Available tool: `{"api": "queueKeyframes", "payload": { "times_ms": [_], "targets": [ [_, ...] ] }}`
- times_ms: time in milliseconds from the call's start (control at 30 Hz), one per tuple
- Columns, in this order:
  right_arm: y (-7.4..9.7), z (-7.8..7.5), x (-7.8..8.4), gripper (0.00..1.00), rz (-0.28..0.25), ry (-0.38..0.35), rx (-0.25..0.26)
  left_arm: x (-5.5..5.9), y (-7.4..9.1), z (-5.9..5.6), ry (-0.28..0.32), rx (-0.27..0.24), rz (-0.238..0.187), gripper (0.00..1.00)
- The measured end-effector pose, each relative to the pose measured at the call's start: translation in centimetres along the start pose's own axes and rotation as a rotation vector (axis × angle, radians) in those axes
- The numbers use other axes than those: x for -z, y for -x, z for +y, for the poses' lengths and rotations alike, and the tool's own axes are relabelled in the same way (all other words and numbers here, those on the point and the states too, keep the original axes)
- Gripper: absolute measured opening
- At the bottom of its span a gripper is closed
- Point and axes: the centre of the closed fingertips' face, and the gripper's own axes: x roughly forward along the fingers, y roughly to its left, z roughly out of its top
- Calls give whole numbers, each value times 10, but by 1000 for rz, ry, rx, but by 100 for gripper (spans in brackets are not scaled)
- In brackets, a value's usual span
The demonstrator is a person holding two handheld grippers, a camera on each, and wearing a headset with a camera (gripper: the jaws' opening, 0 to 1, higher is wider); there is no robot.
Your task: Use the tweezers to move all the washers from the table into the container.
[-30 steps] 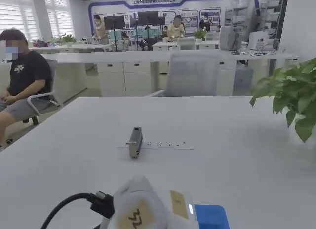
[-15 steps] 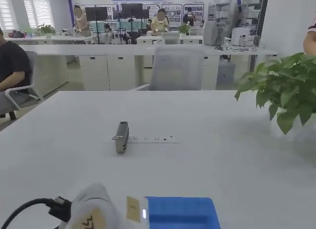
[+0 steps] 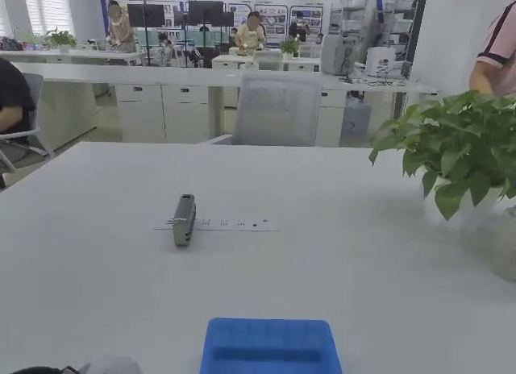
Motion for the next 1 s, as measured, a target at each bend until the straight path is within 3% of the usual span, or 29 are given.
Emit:
{"api": "queueKeyframes", "payload": {
  "times_ms": [33, 133, 467, 533, 633, 700, 767, 900, 1000],
  "targets": [
    [3, -2, -4, 70, -37, -18, 20, 3, -3, 1, -6, 5, 18, 0],
    [7, -2, -8, 76, -79, -41, 43, 6, -8, 4, -17, 6, 49, 0],
    [-4, 9, -4, 74, -51, 15, 23, 3, -10, 12, -39, 6, 110, 0],
    [-5, 11, -2, 74, -50, 10, 13, 2, -9, 14, -18, -17, 107, 4],
    [-6, 12, 1, 74, -43, 14, 4, 2, -5, 18, 47, -83, 83, 19],
    [-6, 11, 3, 75, -41, 19, 9, -1, 2, 17, 95, -123, 26, 22],
    [-5, 9, 2, 75, -45, 24, 22, -6, 15, 18, 181, -200, -61, 29],
    [-2, 1, -2, 74, -74, 26, 66, -12, 53, 19, 374, -371, -265, 50],
    [1, -7, -3, 75, -82, 26, 106, -13, 82, 19, 461, -508, -402, 60]
  ]
}}
